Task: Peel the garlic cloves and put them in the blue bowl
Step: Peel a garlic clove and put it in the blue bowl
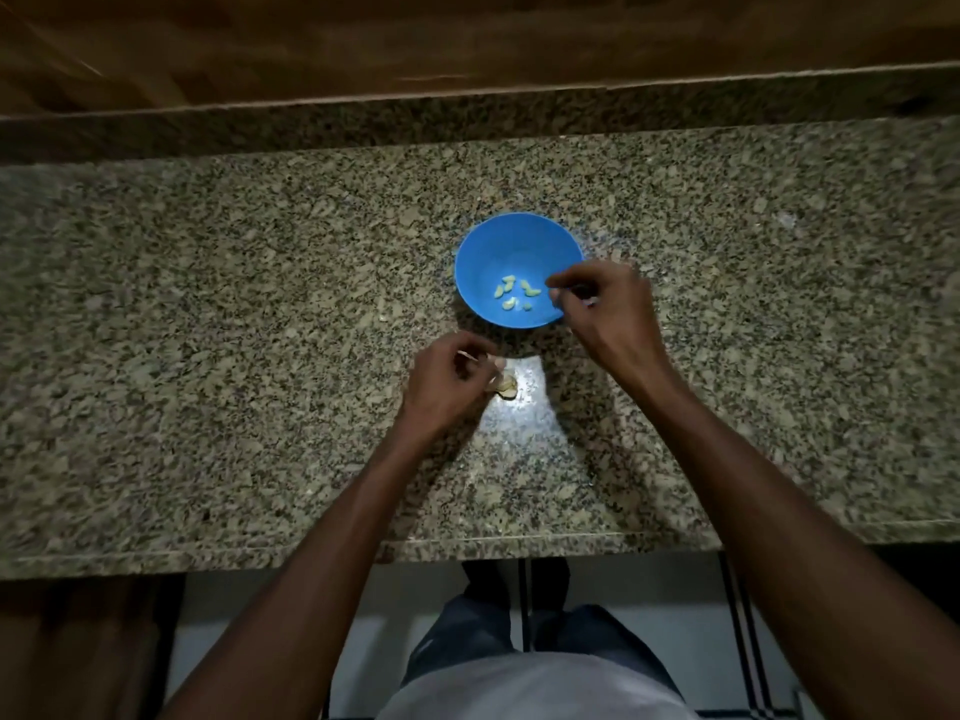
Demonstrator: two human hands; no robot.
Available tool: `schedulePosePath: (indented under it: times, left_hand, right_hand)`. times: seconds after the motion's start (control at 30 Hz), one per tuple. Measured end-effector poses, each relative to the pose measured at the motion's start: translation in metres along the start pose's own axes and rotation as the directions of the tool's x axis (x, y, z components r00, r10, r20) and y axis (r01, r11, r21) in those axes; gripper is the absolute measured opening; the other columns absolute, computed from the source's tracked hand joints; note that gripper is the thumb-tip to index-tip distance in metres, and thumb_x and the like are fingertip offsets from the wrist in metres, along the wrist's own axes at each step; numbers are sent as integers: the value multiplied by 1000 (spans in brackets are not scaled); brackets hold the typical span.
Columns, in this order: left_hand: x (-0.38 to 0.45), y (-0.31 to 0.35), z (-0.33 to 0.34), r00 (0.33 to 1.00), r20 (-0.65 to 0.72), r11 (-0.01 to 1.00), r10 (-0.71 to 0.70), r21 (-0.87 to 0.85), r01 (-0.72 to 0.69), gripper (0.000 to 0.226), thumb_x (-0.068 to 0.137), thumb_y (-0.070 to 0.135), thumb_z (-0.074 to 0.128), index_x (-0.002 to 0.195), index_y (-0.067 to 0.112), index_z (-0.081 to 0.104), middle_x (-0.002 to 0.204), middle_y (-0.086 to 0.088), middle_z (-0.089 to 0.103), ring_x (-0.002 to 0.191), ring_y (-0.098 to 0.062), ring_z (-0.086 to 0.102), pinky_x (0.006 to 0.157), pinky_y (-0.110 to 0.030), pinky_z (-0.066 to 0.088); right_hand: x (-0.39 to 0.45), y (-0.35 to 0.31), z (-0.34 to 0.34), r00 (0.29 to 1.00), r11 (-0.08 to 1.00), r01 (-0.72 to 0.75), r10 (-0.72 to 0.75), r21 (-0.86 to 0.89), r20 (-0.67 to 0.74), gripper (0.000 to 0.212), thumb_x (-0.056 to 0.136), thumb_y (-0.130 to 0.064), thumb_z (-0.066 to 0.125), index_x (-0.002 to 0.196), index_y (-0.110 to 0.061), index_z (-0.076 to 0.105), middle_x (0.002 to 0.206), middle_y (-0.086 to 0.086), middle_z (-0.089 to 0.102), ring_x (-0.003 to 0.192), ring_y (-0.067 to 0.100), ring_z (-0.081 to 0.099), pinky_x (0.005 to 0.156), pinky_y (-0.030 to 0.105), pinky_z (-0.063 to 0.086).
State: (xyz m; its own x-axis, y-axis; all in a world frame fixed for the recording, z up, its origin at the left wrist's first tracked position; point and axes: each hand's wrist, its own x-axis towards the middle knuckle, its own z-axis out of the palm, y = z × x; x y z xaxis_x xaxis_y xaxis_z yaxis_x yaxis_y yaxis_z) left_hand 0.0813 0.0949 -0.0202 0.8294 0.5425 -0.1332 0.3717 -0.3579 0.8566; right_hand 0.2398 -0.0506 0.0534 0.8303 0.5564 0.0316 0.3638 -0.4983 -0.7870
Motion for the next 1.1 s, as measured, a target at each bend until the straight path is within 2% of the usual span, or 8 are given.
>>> schedulePosePath:
  times: [0.13, 0.23, 0.3, 0.47, 0.63, 0.8, 0.93, 1.1]
  left_hand:
    - [-10, -12, 23, 975, 173, 974, 142, 153, -169, 59, 79, 52, 86, 127, 22, 69, 118, 2, 58, 110, -15, 58, 87, -30, 53]
    - [-10, -13, 32, 971, 156, 963, 183, 171, -209, 39, 87, 30, 81, 122, 15, 70, 115, -4, 57, 114, -25, 54, 87, -37, 52]
    - [-9, -12, 31, 968, 125, 960, 215, 157, -234, 31, 87, 24, 78, 114, 12, 72, 108, -5, 60, 103, -24, 57, 82, -35, 51]
    - [-18, -8, 29, 999, -20, 996, -47, -79, 45, 29, 79, 21, 88, 103, 15, 74, 96, 2, 72, 86, -13, 68, 74, -28, 57]
    - [-31, 7, 30, 963, 19, 804, -268, -547, 235, 28, 86, 6, 84, 112, 3, 73, 99, -11, 79, 89, -20, 78, 73, -32, 63]
    - [-30, 7, 30, 950, 80, 769, -302, -568, 292, 24, 94, 6, 75, 116, -2, 74, 97, -11, 80, 81, -17, 76, 72, -27, 61]
    - [-32, 10, 30, 955, 82, 751, -286, -600, 276, 22, 95, 1, 71, 117, -4, 73, 104, -18, 77, 85, -20, 75, 75, -28, 62]
    - [-35, 10, 29, 939, -31, 793, -342, -546, 271, 21, 93, 12, 78, 110, 0, 72, 100, -20, 77, 89, -39, 76, 79, -51, 65]
  right_hand:
    - [-57, 21, 8, 989, 985, -142, 138, 102, 53, 8, 94, -23, 78, 94, -17, 82, 82, -11, 78, 76, 1, 74, 72, 20, 59]
    - [-81, 44, 26, 968, 961, -249, 241, 122, 75, 14, 99, -25, 70, 94, -17, 81, 82, -10, 78, 77, 3, 75, 75, 34, 63]
    - [-88, 52, 35, 947, 940, -312, 298, 137, 117, 21, 100, -27, 66, 112, -17, 80, 96, -6, 79, 90, 5, 75, 83, 43, 64]
    - [-87, 49, 51, 920, 894, -362, 297, 262, 256, 47, 92, -43, 69, 133, -20, 72, 119, 2, 77, 108, 17, 74, 95, 49, 62]
    - [-82, 42, 53, 879, 721, -460, 291, 518, 377, 29, 101, -12, 70, 128, -3, 72, 111, 18, 78, 98, 33, 77, 91, 51, 63]
    - [-76, 51, 45, 870, 684, -474, 269, 555, 412, 24, 96, -5, 74, 120, -1, 73, 106, 25, 76, 89, 40, 74, 85, 59, 63]
    - [-73, 51, 44, 859, 695, -487, 271, 529, 434, 25, 95, -5, 75, 119, 0, 70, 102, 24, 77, 82, 33, 73, 78, 52, 64]
    - [-73, 50, 45, 854, 689, -502, 299, 523, 426, 30, 92, -10, 80, 119, -2, 69, 96, 15, 79, 82, 23, 76, 70, 36, 62]
